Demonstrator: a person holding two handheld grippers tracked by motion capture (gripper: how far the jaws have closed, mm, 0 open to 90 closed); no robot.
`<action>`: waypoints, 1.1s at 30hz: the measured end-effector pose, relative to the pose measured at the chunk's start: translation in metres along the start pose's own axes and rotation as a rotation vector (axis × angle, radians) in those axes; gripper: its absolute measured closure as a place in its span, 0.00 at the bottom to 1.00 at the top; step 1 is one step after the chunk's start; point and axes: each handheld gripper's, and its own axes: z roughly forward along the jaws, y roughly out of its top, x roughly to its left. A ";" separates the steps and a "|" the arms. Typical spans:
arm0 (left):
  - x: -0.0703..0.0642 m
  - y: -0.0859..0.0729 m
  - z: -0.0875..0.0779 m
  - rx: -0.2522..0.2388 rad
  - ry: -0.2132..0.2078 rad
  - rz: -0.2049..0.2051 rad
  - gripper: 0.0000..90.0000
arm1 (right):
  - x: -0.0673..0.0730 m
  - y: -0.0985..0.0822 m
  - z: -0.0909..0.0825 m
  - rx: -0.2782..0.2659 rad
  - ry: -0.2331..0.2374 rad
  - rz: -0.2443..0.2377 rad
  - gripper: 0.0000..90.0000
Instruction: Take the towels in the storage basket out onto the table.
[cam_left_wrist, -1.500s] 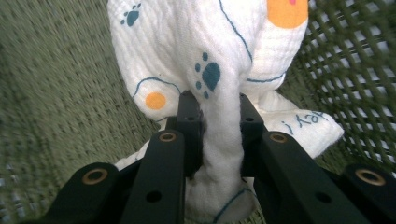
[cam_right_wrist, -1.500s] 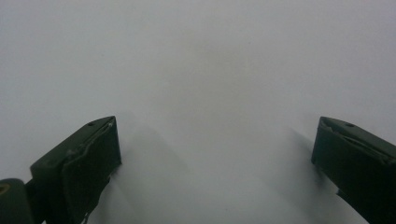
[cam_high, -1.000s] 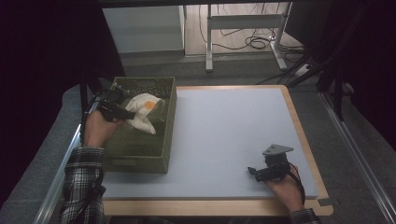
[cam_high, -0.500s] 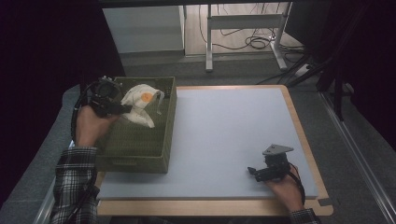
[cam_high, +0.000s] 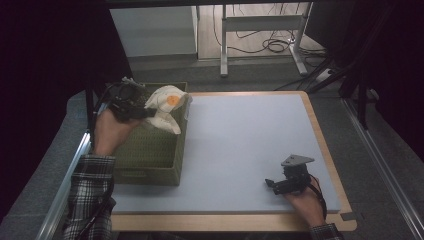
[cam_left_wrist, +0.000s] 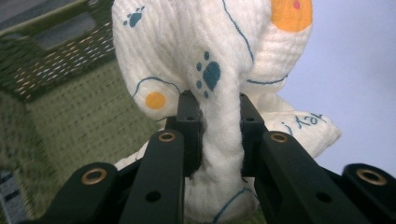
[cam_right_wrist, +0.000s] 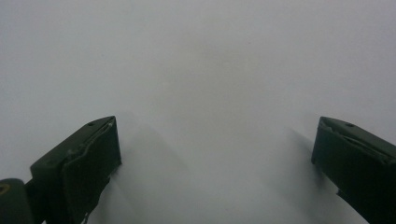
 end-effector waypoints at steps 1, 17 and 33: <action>-0.003 0.002 0.002 -0.002 -0.004 0.004 0.86 | 0.000 0.000 0.000 0.000 0.000 0.000 0.01; -0.043 0.031 0.040 0.000 -0.080 0.073 0.85 | 0.000 0.000 0.000 0.001 0.002 0.000 0.01; -0.096 0.051 0.091 0.012 -0.152 0.135 0.85 | 0.000 0.000 0.000 0.001 0.002 0.000 0.01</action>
